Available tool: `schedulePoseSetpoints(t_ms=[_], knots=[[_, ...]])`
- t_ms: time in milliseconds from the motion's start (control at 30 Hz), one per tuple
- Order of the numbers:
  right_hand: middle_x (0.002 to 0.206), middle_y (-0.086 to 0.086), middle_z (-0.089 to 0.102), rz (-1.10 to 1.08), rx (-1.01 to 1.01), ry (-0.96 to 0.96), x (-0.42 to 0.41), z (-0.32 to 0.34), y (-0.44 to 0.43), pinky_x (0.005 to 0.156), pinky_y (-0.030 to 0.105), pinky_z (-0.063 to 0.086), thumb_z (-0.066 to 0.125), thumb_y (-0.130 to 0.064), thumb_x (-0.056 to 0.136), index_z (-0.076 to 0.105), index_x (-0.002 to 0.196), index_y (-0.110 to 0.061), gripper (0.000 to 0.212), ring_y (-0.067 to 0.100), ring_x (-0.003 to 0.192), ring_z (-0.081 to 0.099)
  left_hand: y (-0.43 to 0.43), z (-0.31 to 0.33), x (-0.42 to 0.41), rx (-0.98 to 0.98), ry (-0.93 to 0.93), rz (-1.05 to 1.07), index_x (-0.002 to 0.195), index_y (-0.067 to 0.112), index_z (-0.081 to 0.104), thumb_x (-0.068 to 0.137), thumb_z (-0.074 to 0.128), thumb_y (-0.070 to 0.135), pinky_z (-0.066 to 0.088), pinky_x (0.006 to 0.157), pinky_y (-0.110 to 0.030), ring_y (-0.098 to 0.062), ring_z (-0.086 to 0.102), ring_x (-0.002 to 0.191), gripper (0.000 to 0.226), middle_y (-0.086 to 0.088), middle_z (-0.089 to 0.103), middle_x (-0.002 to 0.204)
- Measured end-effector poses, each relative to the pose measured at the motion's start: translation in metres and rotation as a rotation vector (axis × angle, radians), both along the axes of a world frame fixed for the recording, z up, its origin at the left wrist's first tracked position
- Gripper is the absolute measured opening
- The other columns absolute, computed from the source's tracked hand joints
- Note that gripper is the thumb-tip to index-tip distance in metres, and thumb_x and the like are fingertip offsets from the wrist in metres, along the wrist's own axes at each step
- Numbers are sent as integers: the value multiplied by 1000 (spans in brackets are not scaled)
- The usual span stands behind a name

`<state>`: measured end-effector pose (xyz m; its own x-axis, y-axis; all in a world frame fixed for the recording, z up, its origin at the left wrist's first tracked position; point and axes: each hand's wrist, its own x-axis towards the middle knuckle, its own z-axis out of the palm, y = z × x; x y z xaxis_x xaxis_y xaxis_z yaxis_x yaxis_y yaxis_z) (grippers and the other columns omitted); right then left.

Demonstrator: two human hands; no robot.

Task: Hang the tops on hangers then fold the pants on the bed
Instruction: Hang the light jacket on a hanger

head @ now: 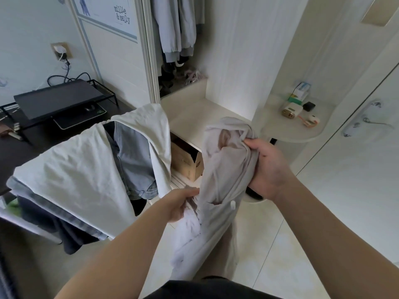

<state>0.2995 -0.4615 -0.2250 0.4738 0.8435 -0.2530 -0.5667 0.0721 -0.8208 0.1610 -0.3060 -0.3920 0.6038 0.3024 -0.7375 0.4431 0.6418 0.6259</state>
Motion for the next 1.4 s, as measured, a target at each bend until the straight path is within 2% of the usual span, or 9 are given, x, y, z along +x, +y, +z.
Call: schedulePoseSetpoints(t_ms=[133,267,467,567,667,833,967,1133,1400], knots=[[120,13,73,-208,-92,-61,18,-2,-4,99,43,52,56,-19,98,68,123,-6,31,27,114,69,3,5,-7,-115,-207,-56,129,-4,65,95,64,10,53,102,-45,-37,65,120,36,-23,66,129],[112,7,76,-319,-245,-169,34,-13,-4,97,39,53,63,-21,96,71,119,-9,27,23,108,71,22,7,-12,-53,-199,92,136,3,55,94,56,-7,60,76,-37,-28,69,87,43,-16,68,117],[103,0,77,-276,-373,-303,52,-31,6,94,41,55,62,-29,97,70,111,-18,19,23,103,70,39,4,-38,340,291,-140,119,-5,62,90,71,3,51,100,-45,-34,66,98,31,-25,71,112],[89,-8,75,-152,-535,-519,54,-34,17,88,42,57,54,-40,100,66,100,-30,15,19,96,68,40,15,-35,596,340,-81,108,-2,63,98,57,17,51,67,-32,-29,59,78,22,-16,67,89],[100,-8,66,9,-643,-703,55,-31,28,90,44,56,45,-54,99,60,92,-33,27,18,97,64,49,42,-26,794,235,31,96,8,70,100,44,15,45,66,-32,-28,58,78,27,-15,69,87],[118,4,64,273,-748,-1149,75,-6,65,73,28,45,46,-50,100,61,128,-15,47,14,91,58,76,101,-12,913,116,206,80,8,61,101,48,33,40,63,-33,-21,50,69,35,-7,55,70],[98,4,69,443,-891,-1333,98,39,100,70,32,54,49,-75,72,66,109,-15,72,24,88,68,102,166,6,1043,65,282,74,15,53,102,50,35,37,52,-26,-17,45,60,35,2,49,62],[137,-1,57,74,-688,-1374,110,73,146,80,31,41,53,-77,80,43,144,-22,85,18,109,56,134,245,39,1049,-107,353,81,14,63,101,51,42,42,62,-30,-20,53,66,36,-3,58,70],[133,-12,56,155,-341,-998,85,49,212,95,31,52,80,-64,66,43,137,-27,88,7,118,58,204,338,97,1033,-293,233,101,4,69,97,59,43,59,83,-44,-31,73,84,41,-17,75,89]])
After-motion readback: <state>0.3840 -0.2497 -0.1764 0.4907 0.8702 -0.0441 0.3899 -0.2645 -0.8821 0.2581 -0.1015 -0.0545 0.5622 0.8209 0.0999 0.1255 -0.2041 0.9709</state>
